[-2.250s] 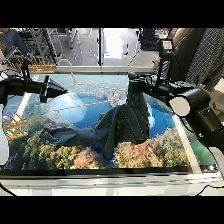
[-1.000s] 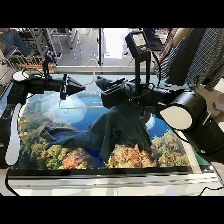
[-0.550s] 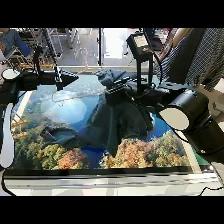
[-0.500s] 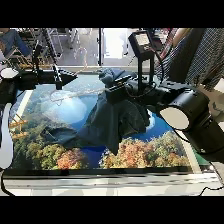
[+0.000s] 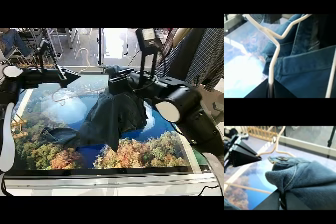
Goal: Fold the clothes and pants, and hang the long-sleeved shirts on hangers.
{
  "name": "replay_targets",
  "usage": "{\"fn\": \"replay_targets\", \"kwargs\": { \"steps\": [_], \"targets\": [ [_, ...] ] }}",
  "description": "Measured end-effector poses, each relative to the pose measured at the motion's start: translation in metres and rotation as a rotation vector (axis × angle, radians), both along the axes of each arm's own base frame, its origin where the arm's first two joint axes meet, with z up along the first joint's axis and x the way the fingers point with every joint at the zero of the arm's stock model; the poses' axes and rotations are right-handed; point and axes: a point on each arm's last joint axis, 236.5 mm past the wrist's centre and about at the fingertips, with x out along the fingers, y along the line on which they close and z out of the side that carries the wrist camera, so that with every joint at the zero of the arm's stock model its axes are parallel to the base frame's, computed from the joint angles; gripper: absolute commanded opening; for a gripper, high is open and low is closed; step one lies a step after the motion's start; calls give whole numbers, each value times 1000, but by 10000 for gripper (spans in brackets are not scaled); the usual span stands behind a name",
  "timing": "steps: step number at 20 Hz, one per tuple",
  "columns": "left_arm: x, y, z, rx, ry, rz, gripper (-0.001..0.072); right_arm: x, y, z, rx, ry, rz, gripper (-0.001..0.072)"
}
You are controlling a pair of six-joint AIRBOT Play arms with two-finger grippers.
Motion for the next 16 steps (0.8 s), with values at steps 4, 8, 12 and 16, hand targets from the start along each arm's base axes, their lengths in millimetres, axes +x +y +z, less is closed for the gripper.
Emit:
{"fn": "replay_targets", "kwargs": {
  "steps": [4, 8, 12, 16],
  "targets": [
    [-6, -40, 6, -15, -21, -24, 30, 11, 13, -17, -16, 8, 21, 40],
    [-16, -73, 14, -53, -26, -55, 26, 12, 20, -25, -50, 4, 56, 39],
    [-23, -95, 25, -101, -30, -74, 26, 7, 19, -40, -102, 41, 76, 39],
    [-11, -98, 39, -162, -52, -18, 25, -1, 25, -47, -125, 63, 127, 39]
  ]
}}
